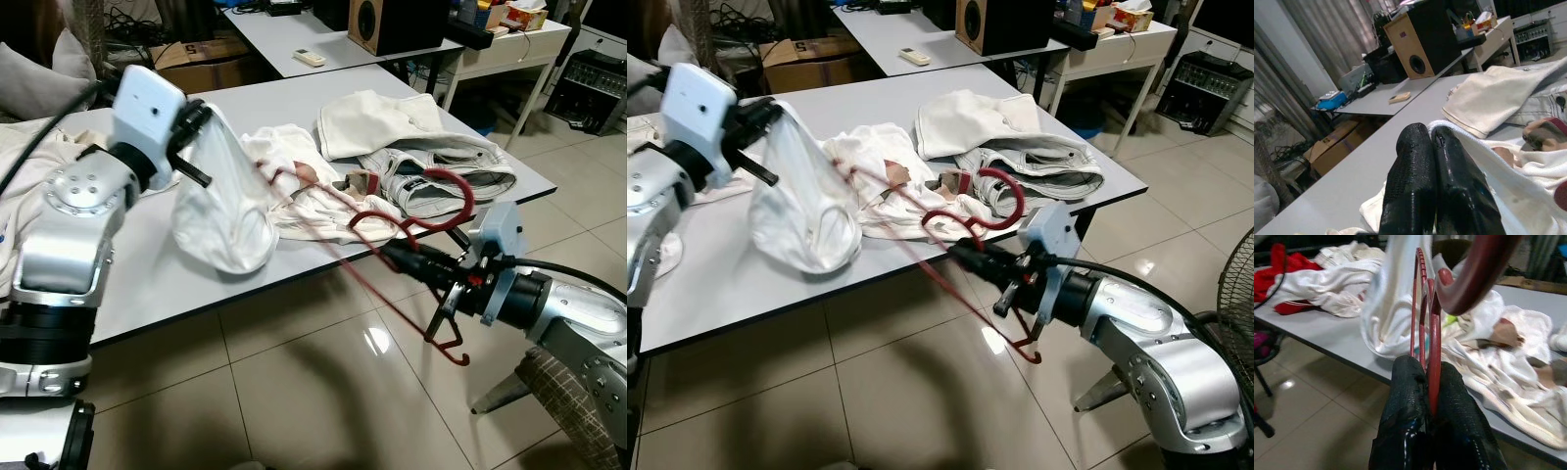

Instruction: Hang hanger

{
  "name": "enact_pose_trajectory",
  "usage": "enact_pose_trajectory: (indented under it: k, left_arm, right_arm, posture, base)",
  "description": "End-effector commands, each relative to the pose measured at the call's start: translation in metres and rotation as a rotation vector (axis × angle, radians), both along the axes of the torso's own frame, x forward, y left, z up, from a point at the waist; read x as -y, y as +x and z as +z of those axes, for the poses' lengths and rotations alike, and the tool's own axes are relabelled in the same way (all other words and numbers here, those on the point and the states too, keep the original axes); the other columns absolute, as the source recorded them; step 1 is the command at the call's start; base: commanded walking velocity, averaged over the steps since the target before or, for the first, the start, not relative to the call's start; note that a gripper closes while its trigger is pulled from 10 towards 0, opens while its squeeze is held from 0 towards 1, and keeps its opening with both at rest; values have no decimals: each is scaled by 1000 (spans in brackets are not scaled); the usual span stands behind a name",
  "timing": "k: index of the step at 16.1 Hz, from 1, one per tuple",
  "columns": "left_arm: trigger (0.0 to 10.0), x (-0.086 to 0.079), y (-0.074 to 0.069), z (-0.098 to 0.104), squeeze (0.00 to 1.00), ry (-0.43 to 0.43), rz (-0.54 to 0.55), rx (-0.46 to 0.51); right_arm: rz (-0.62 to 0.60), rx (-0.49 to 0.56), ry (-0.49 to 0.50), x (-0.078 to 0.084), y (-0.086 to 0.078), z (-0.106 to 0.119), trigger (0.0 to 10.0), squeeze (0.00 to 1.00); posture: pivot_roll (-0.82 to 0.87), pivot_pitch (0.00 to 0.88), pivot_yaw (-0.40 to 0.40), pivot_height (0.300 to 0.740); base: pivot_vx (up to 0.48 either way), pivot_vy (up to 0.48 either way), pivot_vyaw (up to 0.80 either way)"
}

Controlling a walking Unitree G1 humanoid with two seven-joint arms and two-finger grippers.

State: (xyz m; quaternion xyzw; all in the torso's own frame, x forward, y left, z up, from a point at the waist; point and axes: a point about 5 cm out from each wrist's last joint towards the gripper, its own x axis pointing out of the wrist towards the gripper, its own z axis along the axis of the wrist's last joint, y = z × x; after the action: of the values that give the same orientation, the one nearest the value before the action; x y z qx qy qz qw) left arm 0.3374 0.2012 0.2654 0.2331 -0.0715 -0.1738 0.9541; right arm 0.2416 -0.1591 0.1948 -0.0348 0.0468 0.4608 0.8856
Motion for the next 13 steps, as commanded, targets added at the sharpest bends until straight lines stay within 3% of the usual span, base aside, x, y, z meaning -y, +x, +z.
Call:
enact_pose_trajectory:
  k: [1,3,6,10,13]
  left_arm:
    - [0,2,2,6,0,5,-10,22]
    - [0,14,-3,10,0,10,-116,28]
    - [0,21,-8,12,0,2,-173,25]
    - [0,47,-24,21,0,-11,-391,24]
    - [0,39,-29,45,0,-73,-389,93]
  right_arm:
    - [21,-1,-9,-2,-2,1,10000,0]
    - [3,-1,-17,-1,2,0,10000,0]
    - [-3,-19,-30,-2,6,-3,10000,0]
    - [-49,-58,-80,-7,23,-13,10000,0]
    - [-157,-172,-201,1,35,-33,10000,0]
  posture:
    - [-113,29,40,740]
    - [-113,29,40,740]
    - [-110,29,34,740]
    - [-105,24,27,740]
    - [-103,19,21,740]
  base:
    - [0,0,0]
    - [0,0,0]
    - [0,0,0]
    - [0,0,0]
    - [0,0,0]
